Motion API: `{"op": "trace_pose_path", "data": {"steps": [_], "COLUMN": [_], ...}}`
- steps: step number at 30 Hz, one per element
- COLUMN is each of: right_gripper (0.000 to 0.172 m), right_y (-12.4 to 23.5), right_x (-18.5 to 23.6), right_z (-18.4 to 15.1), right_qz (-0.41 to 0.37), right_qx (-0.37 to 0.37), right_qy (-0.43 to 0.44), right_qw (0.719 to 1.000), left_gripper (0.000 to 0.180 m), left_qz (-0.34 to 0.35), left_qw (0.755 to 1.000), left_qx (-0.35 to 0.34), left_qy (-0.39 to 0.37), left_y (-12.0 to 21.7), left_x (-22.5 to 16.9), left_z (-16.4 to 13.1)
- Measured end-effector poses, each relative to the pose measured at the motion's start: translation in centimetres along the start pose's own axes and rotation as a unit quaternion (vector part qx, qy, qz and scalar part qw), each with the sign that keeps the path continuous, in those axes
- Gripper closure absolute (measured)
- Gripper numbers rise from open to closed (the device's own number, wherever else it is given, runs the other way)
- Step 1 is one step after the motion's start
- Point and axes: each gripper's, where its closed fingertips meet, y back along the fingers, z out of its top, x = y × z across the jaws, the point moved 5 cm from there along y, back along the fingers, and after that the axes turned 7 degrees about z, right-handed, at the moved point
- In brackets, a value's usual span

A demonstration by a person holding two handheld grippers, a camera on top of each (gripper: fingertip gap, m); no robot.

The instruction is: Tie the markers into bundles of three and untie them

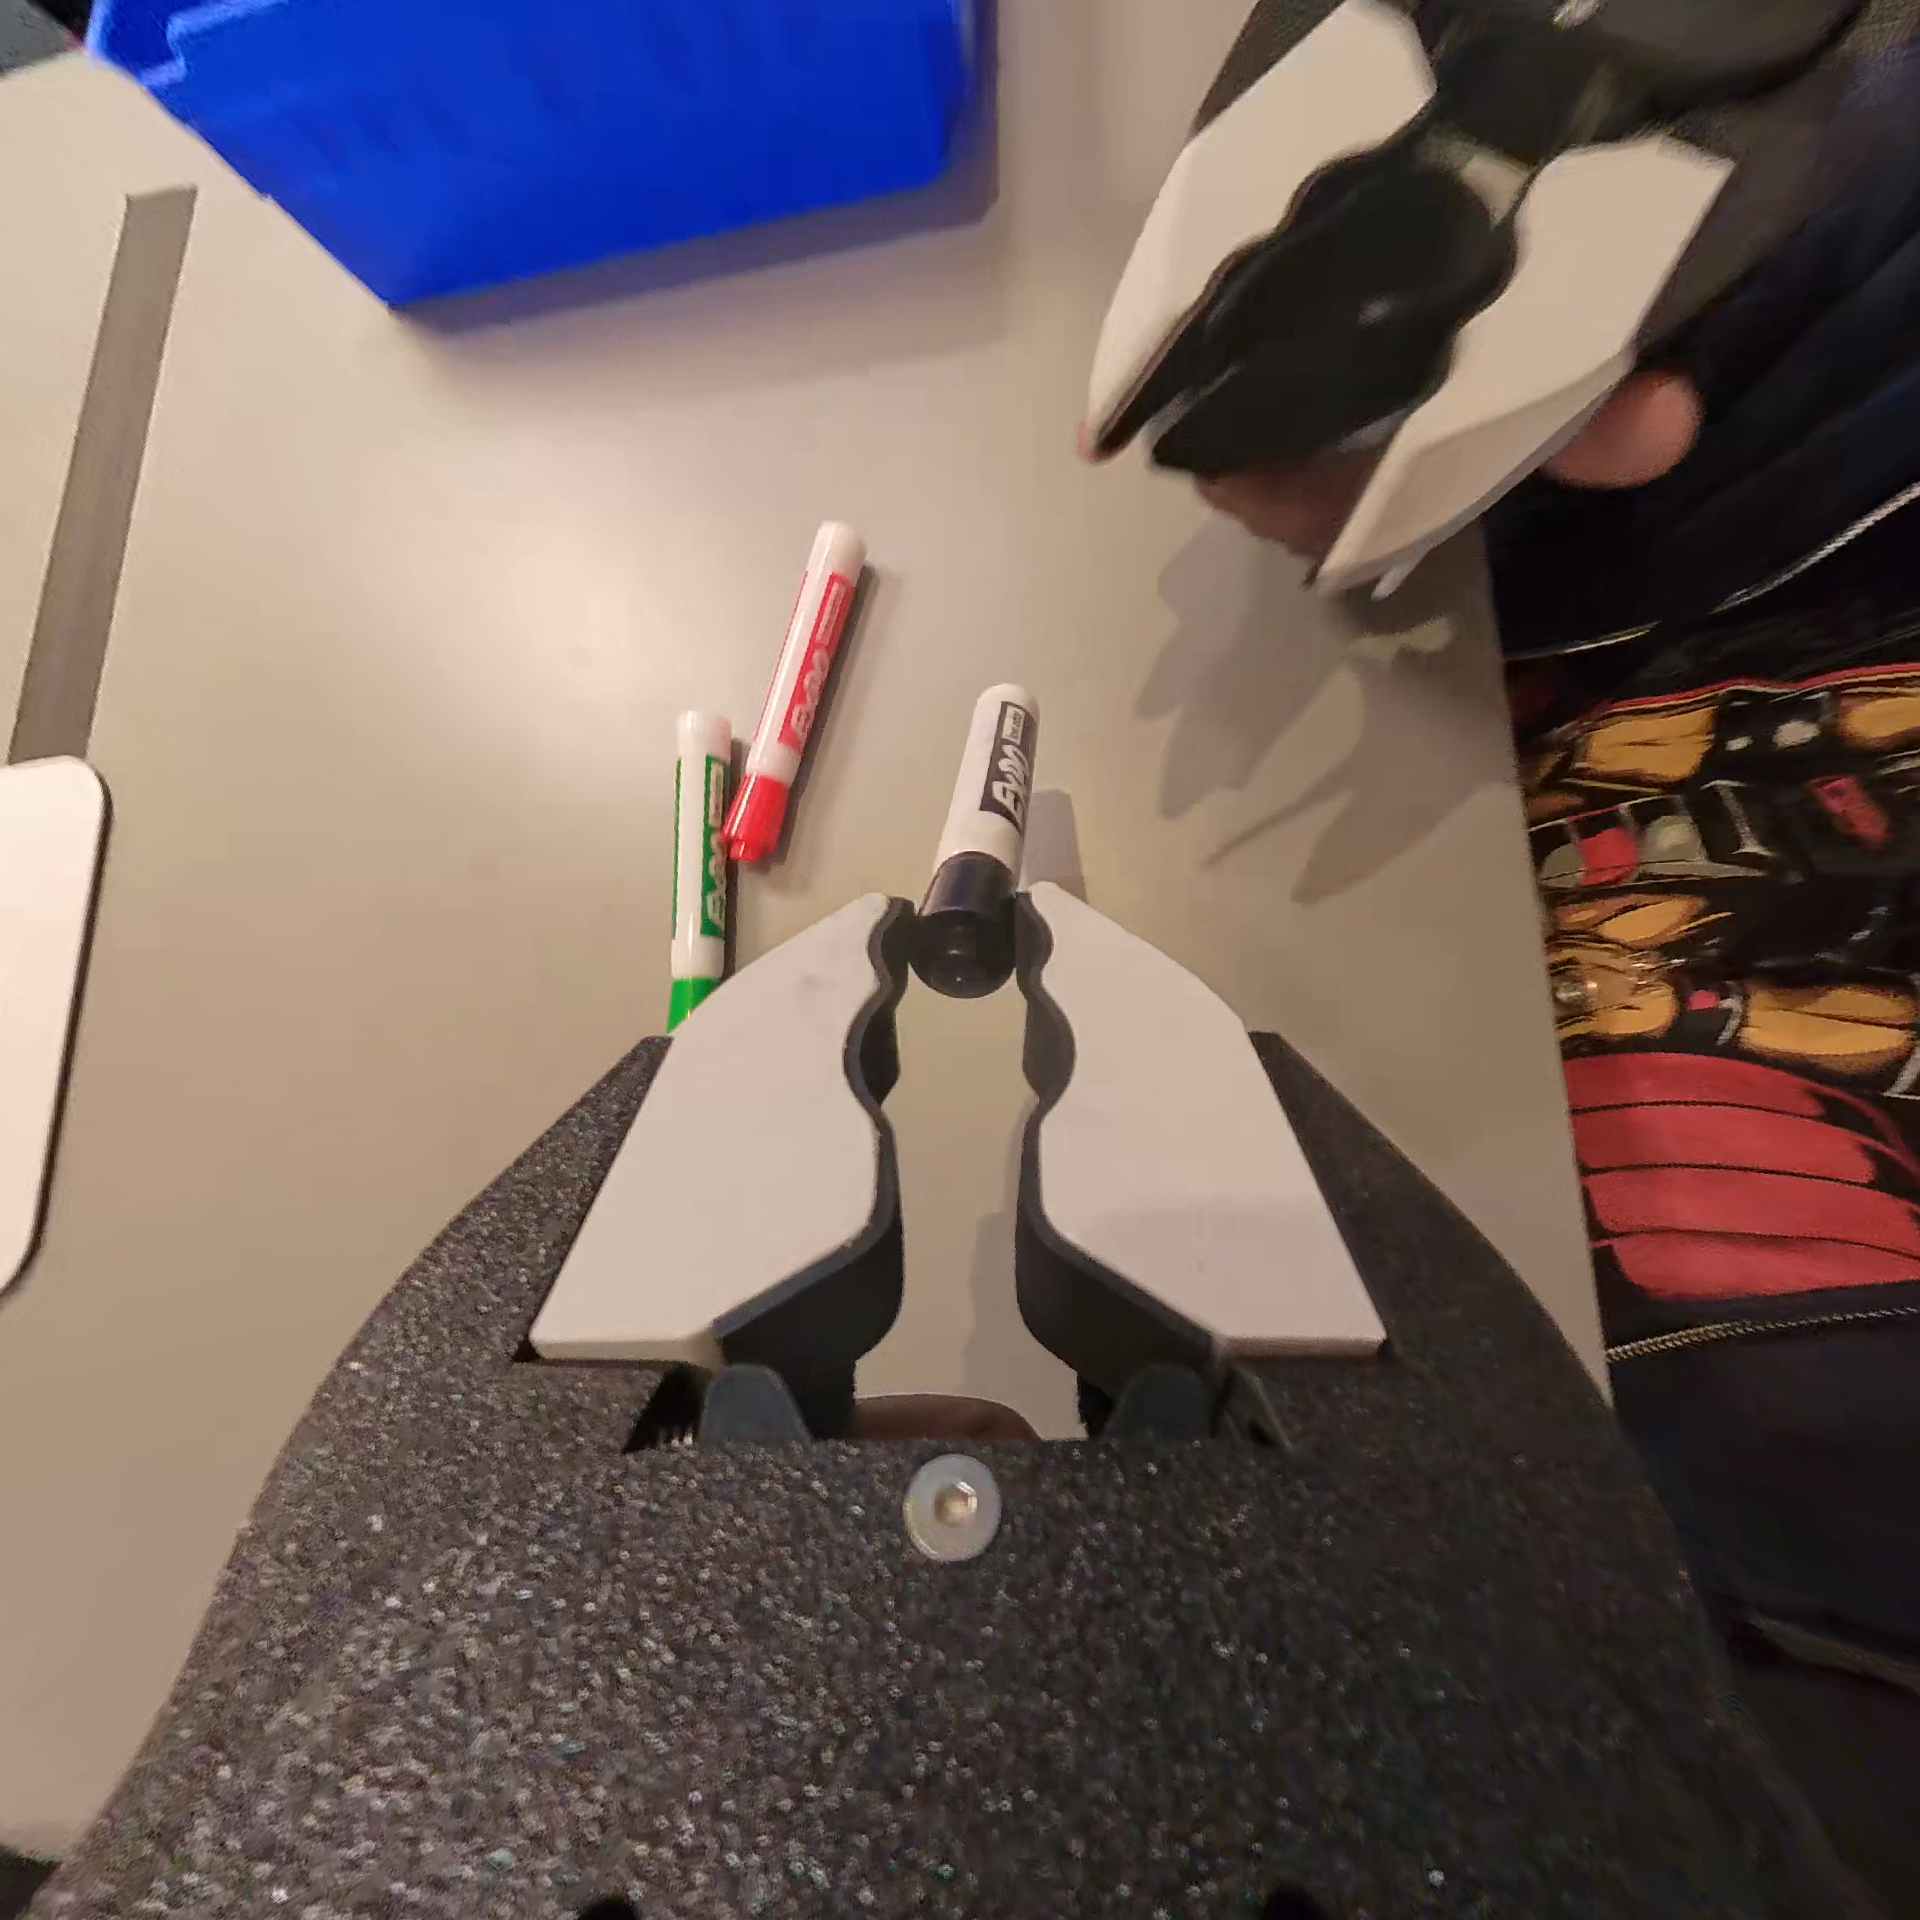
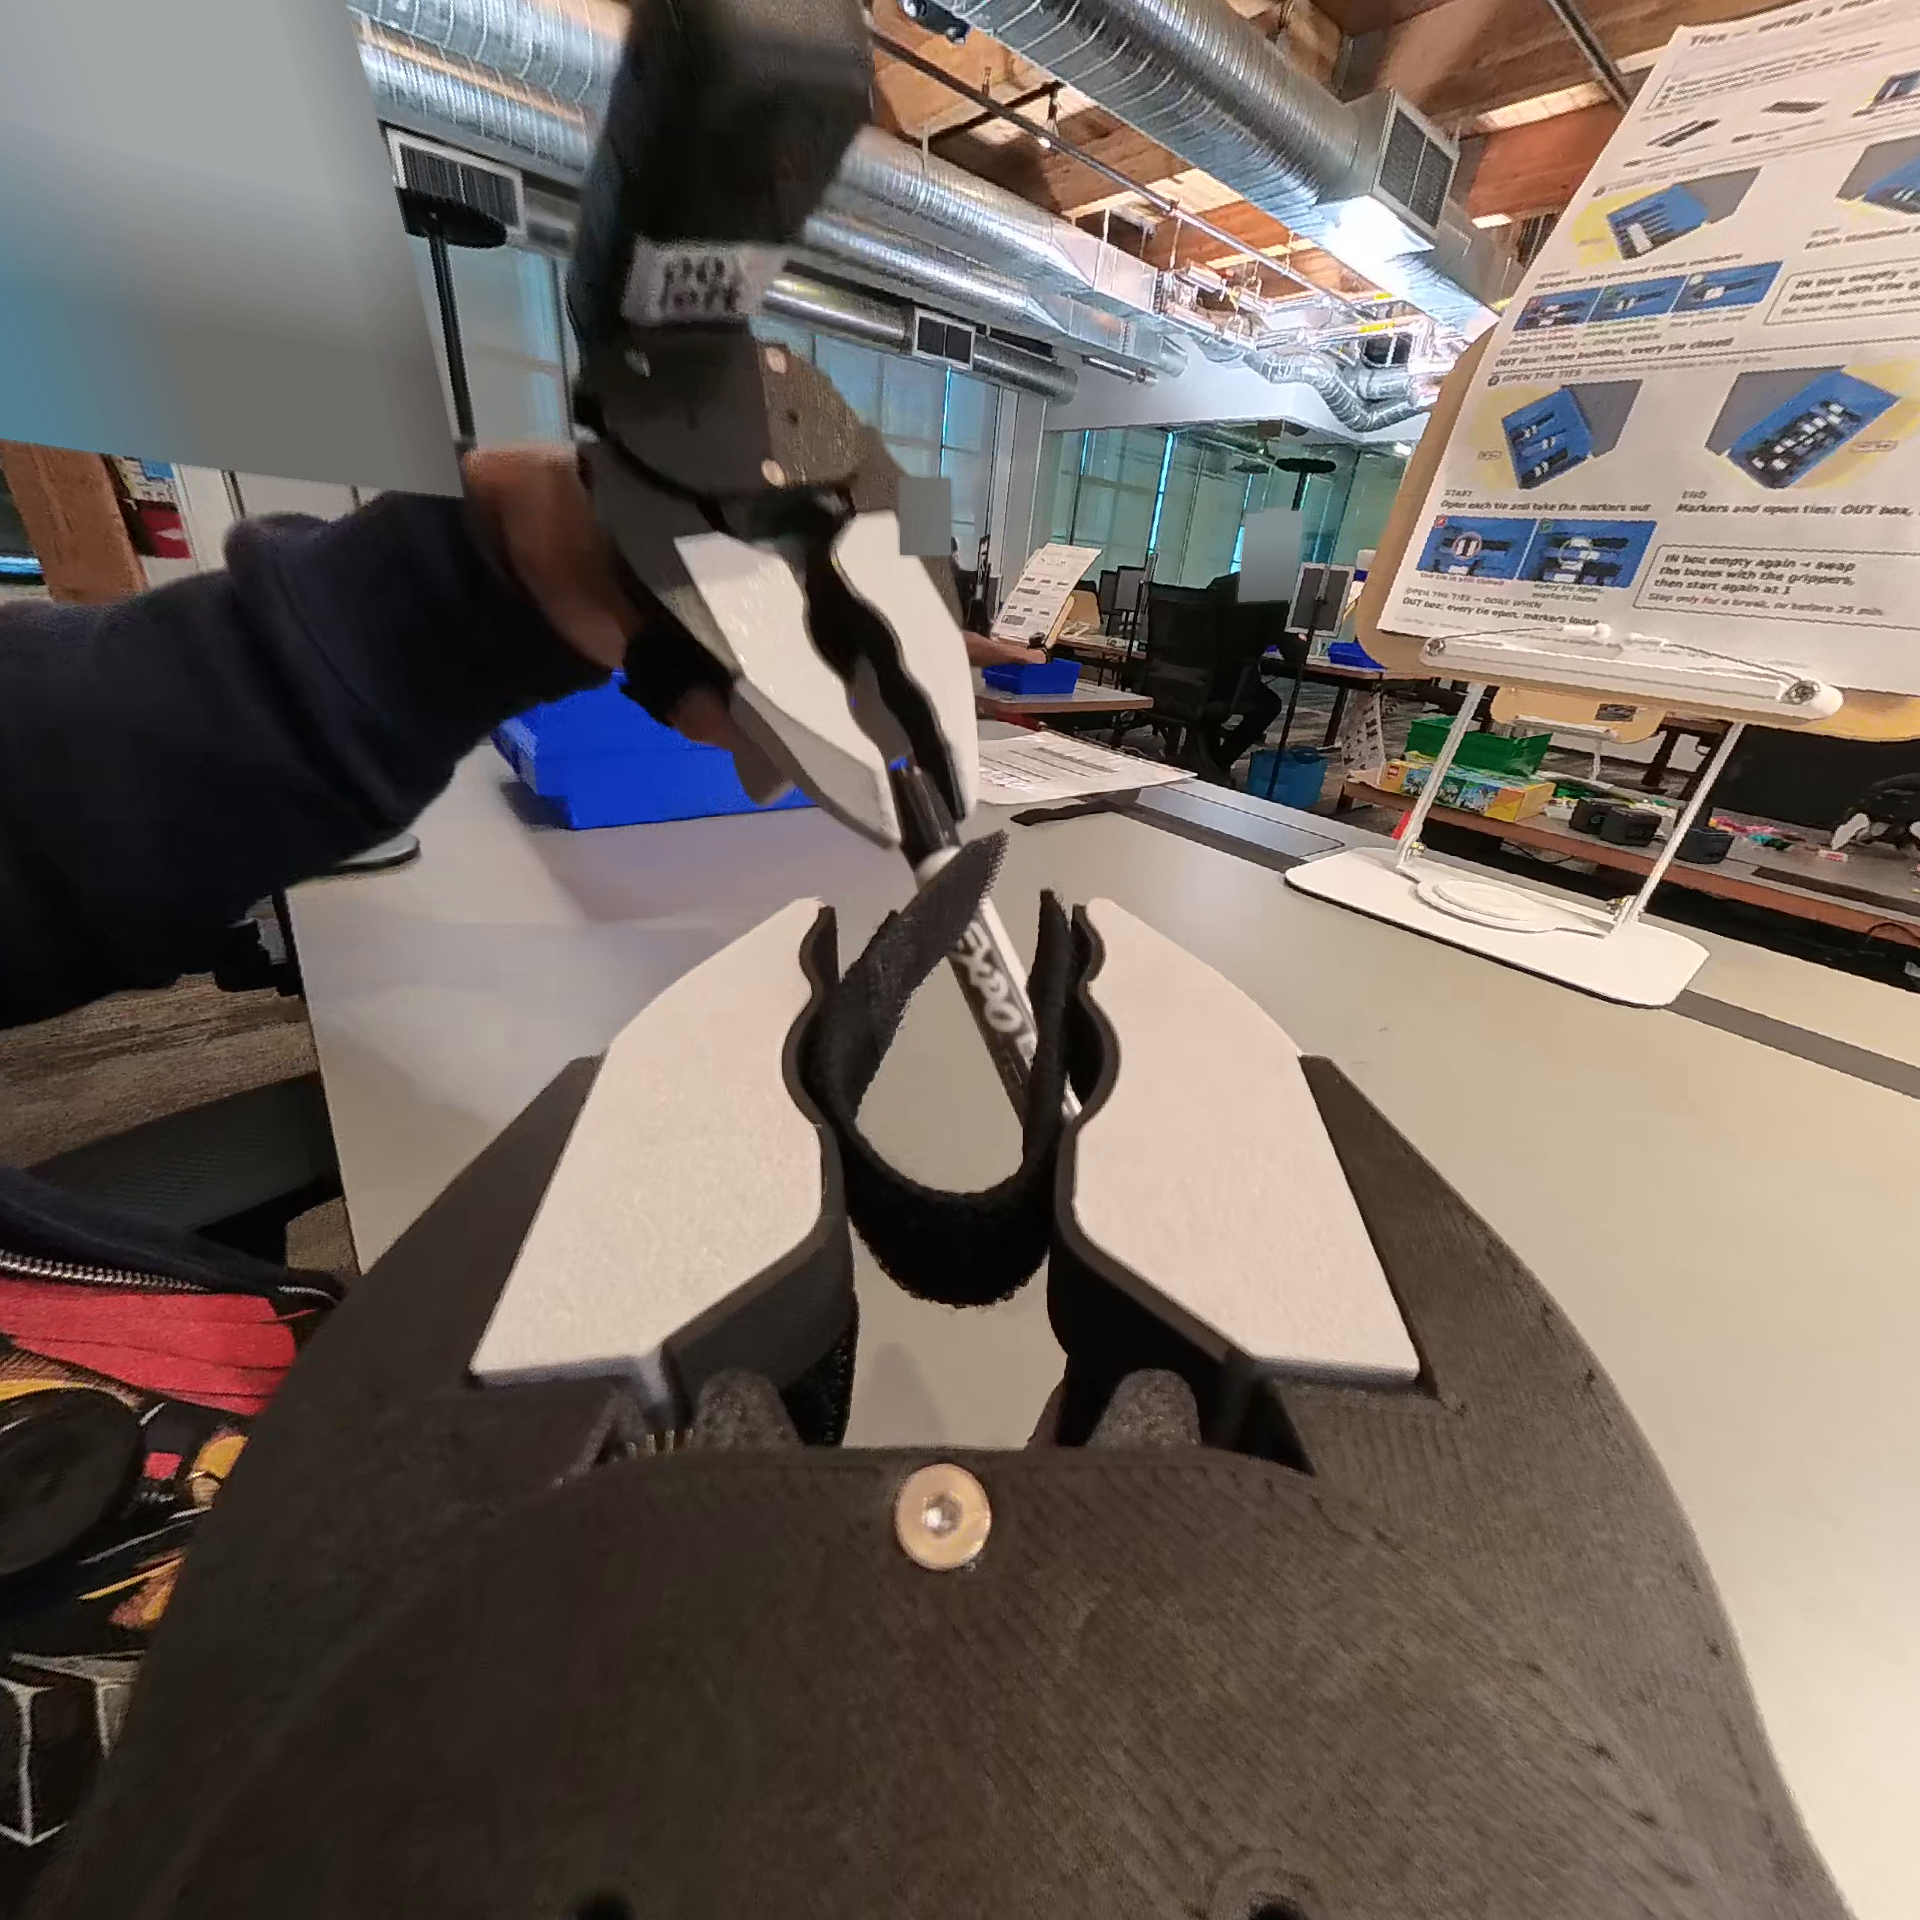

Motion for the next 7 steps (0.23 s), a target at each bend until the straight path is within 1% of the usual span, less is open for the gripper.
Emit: {"op": "trace_pose_path", "data": {"steps": [1, 7], "right_gripper": [0.129, 0.129], "right_y": [-0.1, -0.4], "right_x": [0.0, 0.3], "right_z": [0.0, -0.2], "right_qz": [0.001, 0.002], "right_qx": [0.002, 0.018], "right_qy": [0.001, 0.018], "right_qw": [1.000, 1.000], "left_gripper": [0.161, 0.161], "left_qz": [-0.005, -0.022], "left_qw": [1.000, 0.998], "left_qx": [-0.001, 0.042], "left_qy": [-0.005, -0.031], "left_y": [0.3, 1.1], "left_x": [-0.3, -0.7], "left_z": [0.7, 3.4]}}
